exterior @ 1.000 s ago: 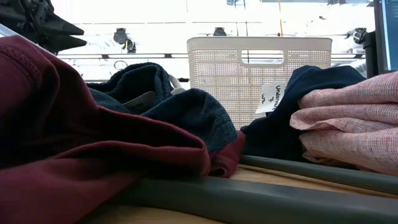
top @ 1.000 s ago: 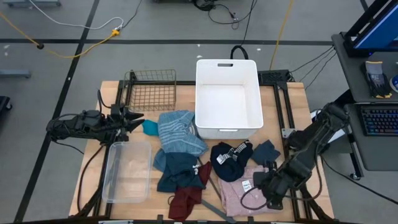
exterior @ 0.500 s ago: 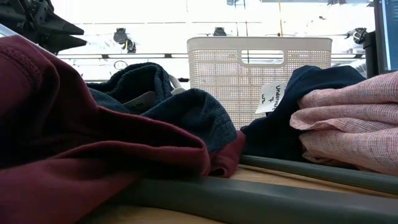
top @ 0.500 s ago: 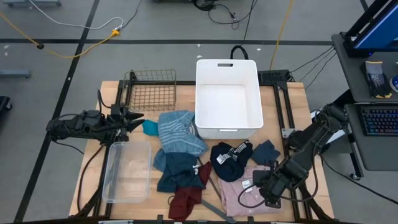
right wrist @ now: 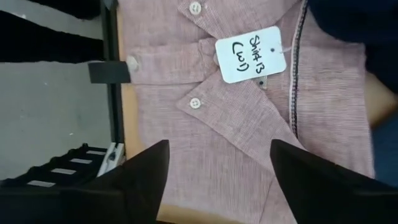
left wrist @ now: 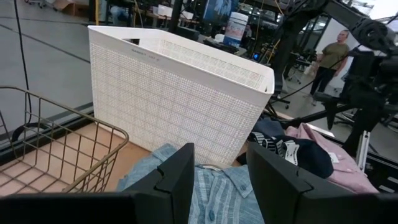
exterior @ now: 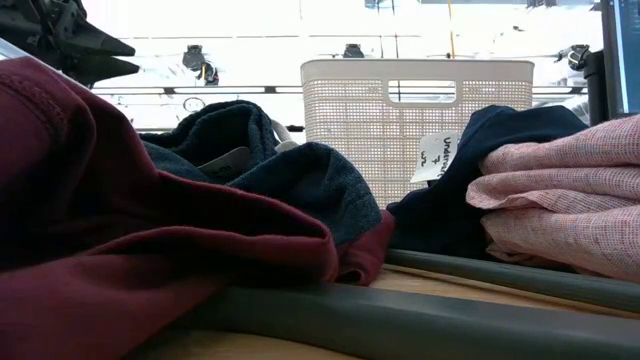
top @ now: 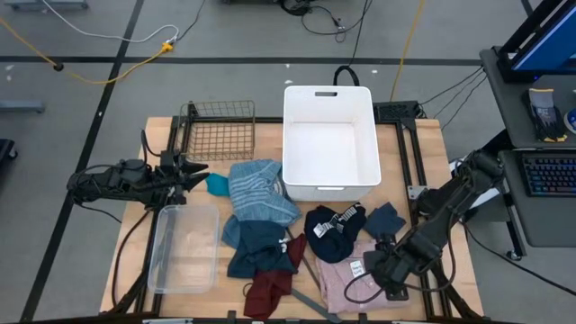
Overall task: Pick & Place Cloths
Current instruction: Put the pink shirt into the white bin
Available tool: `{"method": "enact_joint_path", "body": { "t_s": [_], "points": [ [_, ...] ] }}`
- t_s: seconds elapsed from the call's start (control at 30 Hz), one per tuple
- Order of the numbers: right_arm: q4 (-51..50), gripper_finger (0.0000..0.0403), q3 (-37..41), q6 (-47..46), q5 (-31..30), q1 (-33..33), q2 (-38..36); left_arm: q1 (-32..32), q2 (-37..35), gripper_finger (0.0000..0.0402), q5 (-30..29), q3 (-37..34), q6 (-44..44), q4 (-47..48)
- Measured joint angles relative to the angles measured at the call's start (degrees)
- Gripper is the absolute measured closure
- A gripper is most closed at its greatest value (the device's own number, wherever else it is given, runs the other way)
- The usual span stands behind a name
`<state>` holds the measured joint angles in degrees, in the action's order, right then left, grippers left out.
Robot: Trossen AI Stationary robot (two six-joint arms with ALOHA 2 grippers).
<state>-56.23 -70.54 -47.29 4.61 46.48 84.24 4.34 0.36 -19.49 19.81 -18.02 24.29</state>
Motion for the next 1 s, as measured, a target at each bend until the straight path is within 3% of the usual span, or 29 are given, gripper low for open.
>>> {"method": "enact_joint_path", "body": {
  "t_s": [0.43, 0.63, 1.0],
  "points": [
    [8.84, 0.0128, 7.86, 0.23, 1.14, -0.02, 0.01, -0.02, 0.00, 0.0254, -0.08, 0.00, 1.39, -0.02],
    [10.53, 0.0128, 10.97, 4.86, -5.44, -0.06, -0.03, 0.00, 0.00, 0.0254, -0.08, 0.00, 1.37, 0.00],
    [33.28, 0.0129, 28.80, 7.72, -4.65, -0.42, 0.52, -0.02, 0.00, 0.0254, -0.11, 0.00, 1.35, 0.02]
  ]
}}
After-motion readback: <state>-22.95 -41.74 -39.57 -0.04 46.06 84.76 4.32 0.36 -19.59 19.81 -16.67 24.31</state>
